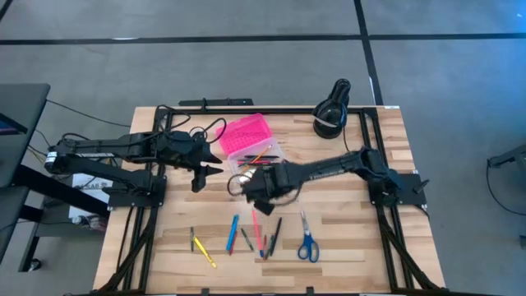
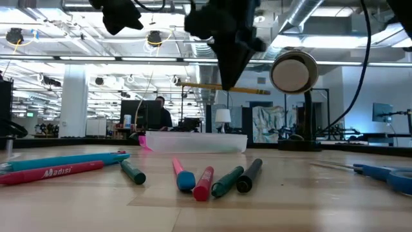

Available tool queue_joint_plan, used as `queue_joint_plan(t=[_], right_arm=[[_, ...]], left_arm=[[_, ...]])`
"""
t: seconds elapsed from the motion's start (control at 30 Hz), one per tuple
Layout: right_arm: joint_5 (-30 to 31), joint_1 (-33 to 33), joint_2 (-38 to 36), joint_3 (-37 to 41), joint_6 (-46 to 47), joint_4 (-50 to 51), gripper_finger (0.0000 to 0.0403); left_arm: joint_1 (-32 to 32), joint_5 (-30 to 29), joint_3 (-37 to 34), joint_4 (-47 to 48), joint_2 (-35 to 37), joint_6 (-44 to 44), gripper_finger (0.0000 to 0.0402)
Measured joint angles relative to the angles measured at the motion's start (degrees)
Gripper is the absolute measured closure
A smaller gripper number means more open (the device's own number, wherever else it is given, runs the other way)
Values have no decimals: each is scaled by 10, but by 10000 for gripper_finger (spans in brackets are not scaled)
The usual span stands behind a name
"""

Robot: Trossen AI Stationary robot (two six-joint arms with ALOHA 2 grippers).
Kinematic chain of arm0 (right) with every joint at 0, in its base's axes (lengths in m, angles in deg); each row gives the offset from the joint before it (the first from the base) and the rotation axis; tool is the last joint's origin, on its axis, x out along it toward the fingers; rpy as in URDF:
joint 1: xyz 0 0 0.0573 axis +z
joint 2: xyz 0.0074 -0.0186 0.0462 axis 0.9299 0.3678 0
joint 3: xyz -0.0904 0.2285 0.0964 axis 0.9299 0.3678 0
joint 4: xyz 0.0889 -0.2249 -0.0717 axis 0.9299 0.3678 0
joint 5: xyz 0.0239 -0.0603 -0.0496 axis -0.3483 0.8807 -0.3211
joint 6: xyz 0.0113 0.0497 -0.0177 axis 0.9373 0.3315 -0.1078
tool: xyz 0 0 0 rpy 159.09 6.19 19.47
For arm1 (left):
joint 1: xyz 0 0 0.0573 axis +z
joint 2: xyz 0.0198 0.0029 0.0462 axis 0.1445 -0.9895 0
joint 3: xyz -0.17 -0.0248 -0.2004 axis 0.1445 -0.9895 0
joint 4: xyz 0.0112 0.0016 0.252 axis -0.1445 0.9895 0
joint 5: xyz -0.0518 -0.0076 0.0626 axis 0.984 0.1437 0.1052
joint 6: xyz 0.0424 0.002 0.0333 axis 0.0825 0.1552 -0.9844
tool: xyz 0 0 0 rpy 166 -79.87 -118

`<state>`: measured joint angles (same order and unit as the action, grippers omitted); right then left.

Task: Pick & place school supplies into a supply box
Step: Put the yellow pencil into the pink supply box

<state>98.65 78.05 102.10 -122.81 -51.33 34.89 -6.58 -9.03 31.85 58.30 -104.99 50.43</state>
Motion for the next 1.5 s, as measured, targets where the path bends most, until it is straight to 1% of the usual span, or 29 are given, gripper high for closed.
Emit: queue_joint_plan(t=[0.13,0.23,0.33,0.47,0.57,0.67,0.77,0.9,0.97,1.37,1.5], right_arm=[[-1,-41,0,0,-132,0,403],[-1,-73,0,0,-216,-10,403],[-7,-103,0,0,-283,-35,403],[-38,-132,0,0,-351,-96,403],[-53,-144,3,0,-390,-149,403],[-59,-151,4,0,-429,-171,403],[-63,-160,4,9,-453,-190,403],[-65,-176,5,24,-462,-193,403],[-76,-182,4,39,-469,-208,403],[-79,-204,5,91,-462,-228,403],[-91,-206,5,108,-482,-228,403]], left_arm=[[-13,-1,0,1,10,49,264],[-32,-25,0,5,17,84,264],[-58,-67,0,7,19,114,264],[-97,-133,0,5,21,150,264],[-126,-187,0,6,21,171,264],[-150,-227,0,6,21,185,264],[-165,-249,0,6,21,186,264],[-176,-276,0,6,21,186,264],[-178,-285,0,7,21,185,264],[-178,-305,0,28,21,166,264],[-178,-306,0,31,21,166,264]])
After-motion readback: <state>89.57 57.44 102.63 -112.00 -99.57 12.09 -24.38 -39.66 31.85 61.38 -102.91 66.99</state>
